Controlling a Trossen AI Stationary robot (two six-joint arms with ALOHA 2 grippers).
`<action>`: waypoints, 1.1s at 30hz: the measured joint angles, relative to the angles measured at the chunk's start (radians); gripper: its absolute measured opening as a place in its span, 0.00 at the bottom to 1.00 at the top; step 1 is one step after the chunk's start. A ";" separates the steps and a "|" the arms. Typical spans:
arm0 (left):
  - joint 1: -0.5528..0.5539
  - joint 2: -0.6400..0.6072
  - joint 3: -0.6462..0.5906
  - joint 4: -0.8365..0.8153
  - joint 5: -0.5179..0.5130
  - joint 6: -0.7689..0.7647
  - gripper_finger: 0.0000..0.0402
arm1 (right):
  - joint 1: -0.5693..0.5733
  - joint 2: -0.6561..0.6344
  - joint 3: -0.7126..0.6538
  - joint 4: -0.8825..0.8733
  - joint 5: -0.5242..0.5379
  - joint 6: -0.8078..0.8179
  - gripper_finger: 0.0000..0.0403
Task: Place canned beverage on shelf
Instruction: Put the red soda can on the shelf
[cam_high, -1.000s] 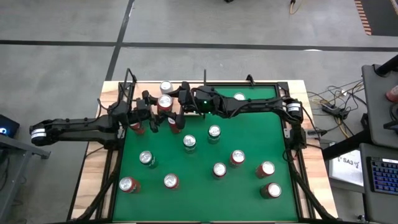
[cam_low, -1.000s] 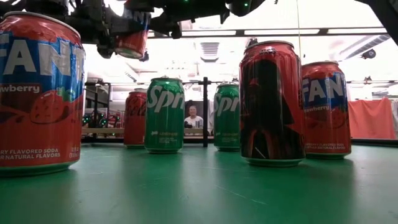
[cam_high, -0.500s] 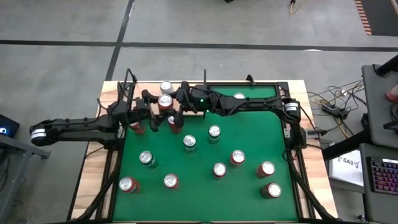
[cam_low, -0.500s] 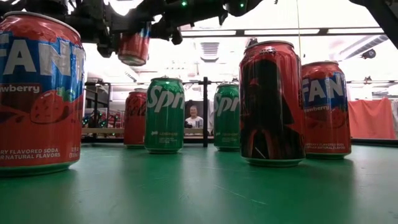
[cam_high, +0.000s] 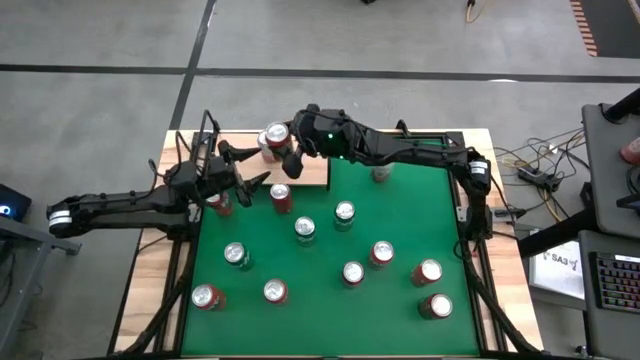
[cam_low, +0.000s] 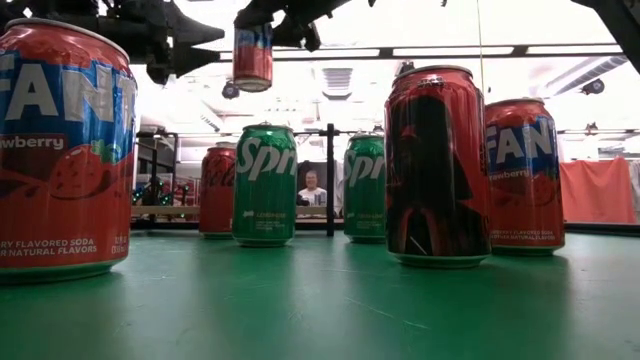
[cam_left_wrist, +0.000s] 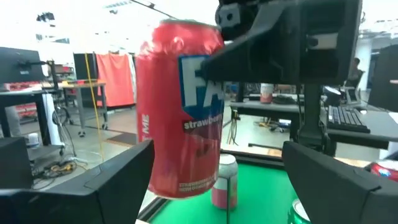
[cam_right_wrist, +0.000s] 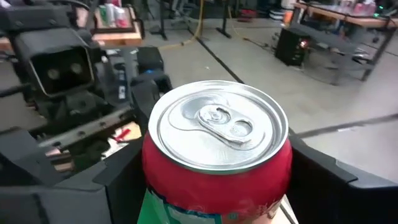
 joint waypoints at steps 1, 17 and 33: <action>0.000 -0.006 0.000 0.000 -0.007 0.003 0.84 | -0.003 0.000 0.007 -0.014 0.008 -0.001 0.72; 0.001 -0.164 -0.002 -0.088 -0.131 0.056 0.84 | -0.055 0.001 -0.238 0.074 0.074 0.130 0.72; 0.001 -0.140 -0.002 -0.104 -0.132 0.041 0.84 | -0.048 0.012 -0.411 0.255 0.196 0.198 0.72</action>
